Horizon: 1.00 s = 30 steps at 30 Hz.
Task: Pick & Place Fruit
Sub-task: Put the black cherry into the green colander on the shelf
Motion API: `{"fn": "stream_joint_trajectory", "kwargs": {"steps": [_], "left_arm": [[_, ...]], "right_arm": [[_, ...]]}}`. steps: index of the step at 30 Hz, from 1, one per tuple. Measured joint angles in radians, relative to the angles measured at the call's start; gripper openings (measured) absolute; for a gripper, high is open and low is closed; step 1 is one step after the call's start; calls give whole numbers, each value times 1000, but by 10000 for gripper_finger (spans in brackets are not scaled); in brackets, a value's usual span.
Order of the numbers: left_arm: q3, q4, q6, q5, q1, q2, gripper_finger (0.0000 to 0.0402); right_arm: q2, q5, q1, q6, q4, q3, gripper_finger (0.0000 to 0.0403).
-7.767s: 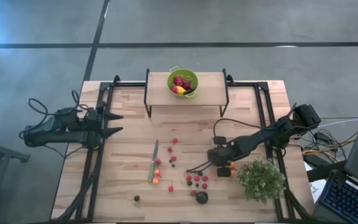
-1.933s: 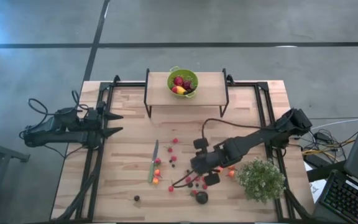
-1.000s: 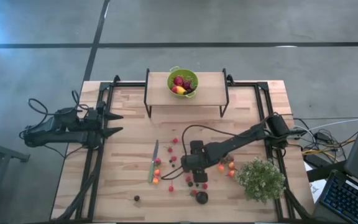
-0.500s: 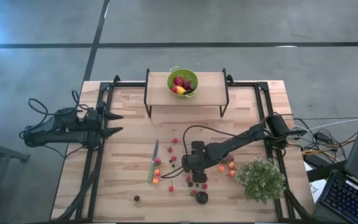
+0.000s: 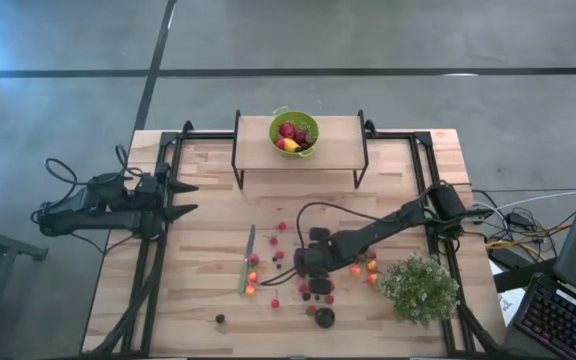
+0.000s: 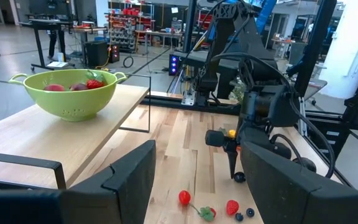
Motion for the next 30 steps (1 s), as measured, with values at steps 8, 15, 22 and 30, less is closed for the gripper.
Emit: {"fn": "stream_joint_trajectory", "kwargs": {"steps": [8, 15, 22, 30], "left_arm": [[0, 0, 0, 0, 0, 0, 241], [0, 0, 0, 0, 0, 0, 241], [0, 0, 0, 0, 0, 0, 241], [0, 0, 0, 0, 0, 0, 241]], "right_arm": [[1, -20, 0, -5, 36, 0, 147], [2, -23, 0, -11, 67, 0, 168], [2, -23, 0, -57, 80, 0, 176], [1, -29, 0, -54, 79, 0, 143]]}}
